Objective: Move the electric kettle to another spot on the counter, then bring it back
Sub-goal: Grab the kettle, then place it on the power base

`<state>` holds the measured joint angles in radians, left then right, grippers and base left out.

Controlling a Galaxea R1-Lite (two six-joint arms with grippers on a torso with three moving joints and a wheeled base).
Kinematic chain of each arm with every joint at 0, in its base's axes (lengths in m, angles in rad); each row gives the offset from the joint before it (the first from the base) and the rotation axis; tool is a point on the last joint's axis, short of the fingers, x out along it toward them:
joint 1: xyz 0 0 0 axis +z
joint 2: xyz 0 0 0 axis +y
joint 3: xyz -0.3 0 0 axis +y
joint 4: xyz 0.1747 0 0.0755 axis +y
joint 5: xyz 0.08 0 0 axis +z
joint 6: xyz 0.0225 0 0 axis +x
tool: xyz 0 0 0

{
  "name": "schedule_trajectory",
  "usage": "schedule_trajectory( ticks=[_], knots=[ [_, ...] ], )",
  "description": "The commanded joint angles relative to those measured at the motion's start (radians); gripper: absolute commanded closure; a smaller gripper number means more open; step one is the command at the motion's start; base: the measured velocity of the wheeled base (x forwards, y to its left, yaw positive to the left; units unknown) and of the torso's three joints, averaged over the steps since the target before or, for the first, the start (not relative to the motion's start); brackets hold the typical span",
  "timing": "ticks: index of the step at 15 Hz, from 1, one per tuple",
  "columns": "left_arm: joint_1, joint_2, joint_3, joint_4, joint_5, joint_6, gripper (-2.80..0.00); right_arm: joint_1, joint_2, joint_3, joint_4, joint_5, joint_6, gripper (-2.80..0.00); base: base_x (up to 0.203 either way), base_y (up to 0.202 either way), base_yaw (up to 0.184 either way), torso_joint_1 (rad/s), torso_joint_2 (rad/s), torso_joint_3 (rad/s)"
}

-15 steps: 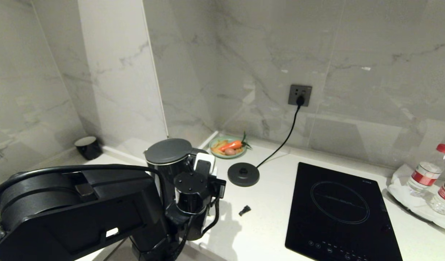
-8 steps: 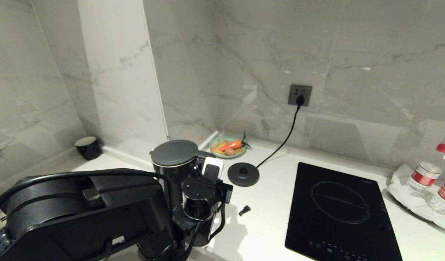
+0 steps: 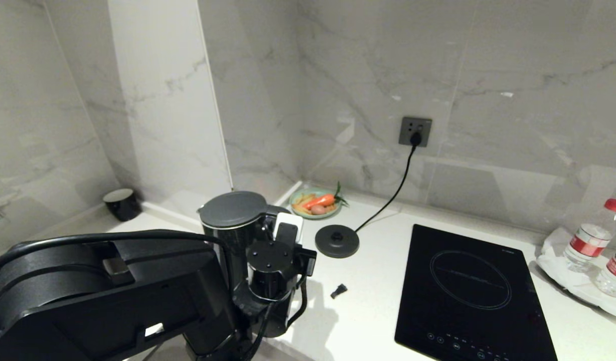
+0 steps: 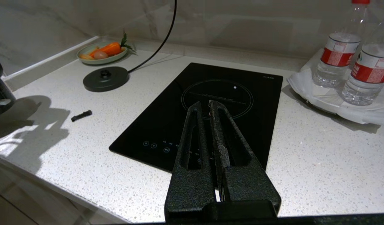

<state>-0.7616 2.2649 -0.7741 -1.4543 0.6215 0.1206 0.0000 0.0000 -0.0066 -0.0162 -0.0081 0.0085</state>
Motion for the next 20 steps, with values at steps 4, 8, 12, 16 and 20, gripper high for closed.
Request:
schedule_trajectory(
  ticks=[4, 8, 12, 16, 20],
  knots=[
    [0.002, -0.049, -0.008, 0.03, 0.001, 0.005, 0.0, 0.0, 0.002, 0.002, -0.001, 0.0, 0.004, 0.0, 0.0, 0.0, 0.0, 0.0, 0.0, 0.0],
    [0.002, -0.064, -0.013, 0.052, 0.001, 0.005, 0.0, 0.0, 0.002, 0.002, -0.001, 0.0, 0.004, 0.0, 0.003, 0.002, -0.056, 0.002, 0.0, 0.001],
    [0.005, -0.07, -0.018, 0.066, 0.001, 0.005, 0.0, 0.0, 0.002, 0.002, -0.001, 0.0, 0.004, 0.0, 0.002, 0.006, -0.173, 0.002, 0.01, 0.003],
    [0.031, -0.068, -0.022, 0.066, 0.0, 0.005, 0.0, 0.0, 0.0, 0.002, -0.001, 0.0, 0.004, 0.0, 0.001, 0.003, -0.057, 0.001, 0.0, 0.002],
    [0.028, -0.054, -0.026, 0.068, -0.011, 0.023, 0.0, 0.0, 0.002, 0.002, -0.001, 0.0, 0.004, 0.0, 0.0, 0.0, 0.0, 0.0, 0.0, 0.0]
  ],
)
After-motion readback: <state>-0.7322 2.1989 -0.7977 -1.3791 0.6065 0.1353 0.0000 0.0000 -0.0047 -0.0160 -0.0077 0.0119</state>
